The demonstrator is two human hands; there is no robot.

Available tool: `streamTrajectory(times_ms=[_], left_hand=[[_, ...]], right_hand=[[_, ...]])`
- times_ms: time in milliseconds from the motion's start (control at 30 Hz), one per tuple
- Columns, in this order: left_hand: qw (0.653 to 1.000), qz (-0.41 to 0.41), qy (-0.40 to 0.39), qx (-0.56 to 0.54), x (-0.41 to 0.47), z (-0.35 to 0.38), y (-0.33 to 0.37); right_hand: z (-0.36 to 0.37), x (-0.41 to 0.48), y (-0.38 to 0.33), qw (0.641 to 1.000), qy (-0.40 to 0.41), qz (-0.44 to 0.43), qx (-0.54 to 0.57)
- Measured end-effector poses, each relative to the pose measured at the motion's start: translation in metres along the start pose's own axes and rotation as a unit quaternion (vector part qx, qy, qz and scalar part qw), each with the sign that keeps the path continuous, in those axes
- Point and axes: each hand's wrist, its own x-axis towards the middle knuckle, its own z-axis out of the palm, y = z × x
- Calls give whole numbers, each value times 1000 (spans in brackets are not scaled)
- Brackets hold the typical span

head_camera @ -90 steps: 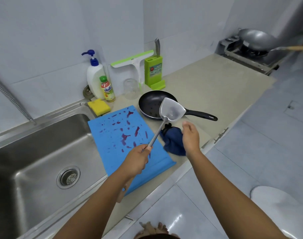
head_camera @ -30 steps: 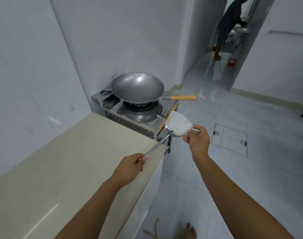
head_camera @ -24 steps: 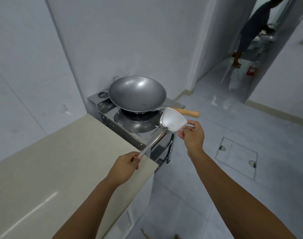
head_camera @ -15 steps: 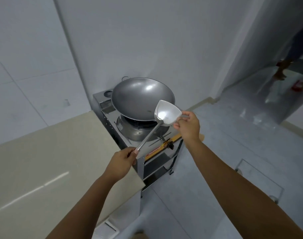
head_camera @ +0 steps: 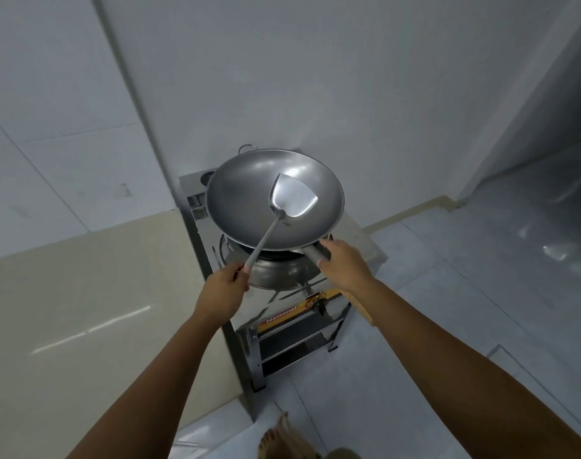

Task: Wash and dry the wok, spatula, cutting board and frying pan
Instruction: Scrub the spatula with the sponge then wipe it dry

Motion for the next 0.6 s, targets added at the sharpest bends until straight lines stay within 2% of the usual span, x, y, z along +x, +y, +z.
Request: streamTrajectory(times_ms=[167, 267, 600], left_hand=[[999, -30, 28, -7, 16, 22, 17], [996, -65, 55, -29, 20, 41, 29], [979, -136, 130, -83, 21, 94, 60]], right_hand=[[4, 7, 10, 991, -116, -36, -61], [4, 6, 18, 986, -152, -44, -58], [1, 6, 28, 986, -149, -73, 25]])
